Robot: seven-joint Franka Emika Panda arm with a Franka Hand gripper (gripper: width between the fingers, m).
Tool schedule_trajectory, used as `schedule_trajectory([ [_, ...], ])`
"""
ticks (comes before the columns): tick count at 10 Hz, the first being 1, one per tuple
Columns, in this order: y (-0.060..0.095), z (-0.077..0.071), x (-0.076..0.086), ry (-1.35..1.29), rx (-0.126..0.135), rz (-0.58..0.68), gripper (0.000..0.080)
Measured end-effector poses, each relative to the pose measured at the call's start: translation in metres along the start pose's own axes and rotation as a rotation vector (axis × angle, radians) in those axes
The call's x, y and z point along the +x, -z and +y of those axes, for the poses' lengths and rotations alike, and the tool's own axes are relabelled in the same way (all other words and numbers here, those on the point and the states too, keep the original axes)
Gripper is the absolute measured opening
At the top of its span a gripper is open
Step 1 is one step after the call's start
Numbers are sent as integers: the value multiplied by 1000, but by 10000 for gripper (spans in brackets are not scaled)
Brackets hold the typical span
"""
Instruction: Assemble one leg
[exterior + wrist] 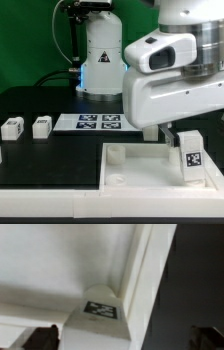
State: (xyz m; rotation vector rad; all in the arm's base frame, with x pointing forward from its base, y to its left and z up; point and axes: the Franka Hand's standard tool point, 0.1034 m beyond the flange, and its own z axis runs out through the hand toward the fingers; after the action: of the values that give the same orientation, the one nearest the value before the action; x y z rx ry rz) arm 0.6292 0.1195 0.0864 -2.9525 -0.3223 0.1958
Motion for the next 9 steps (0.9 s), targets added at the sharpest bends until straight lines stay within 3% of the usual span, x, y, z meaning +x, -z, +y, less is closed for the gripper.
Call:
schedule_trajectory([
  [1, -5, 1, 0, -2, 13, -52, 649],
  [4, -6, 1, 1, -3, 13, -48, 626],
  [5, -6, 1, 1, -3, 13, -49, 427],
  [6, -5, 3, 1, -4, 11, -48, 427],
  [7, -6, 7, 0, -9, 8, -49, 313],
  [9, -6, 8, 0, -52, 7, -49, 308],
])
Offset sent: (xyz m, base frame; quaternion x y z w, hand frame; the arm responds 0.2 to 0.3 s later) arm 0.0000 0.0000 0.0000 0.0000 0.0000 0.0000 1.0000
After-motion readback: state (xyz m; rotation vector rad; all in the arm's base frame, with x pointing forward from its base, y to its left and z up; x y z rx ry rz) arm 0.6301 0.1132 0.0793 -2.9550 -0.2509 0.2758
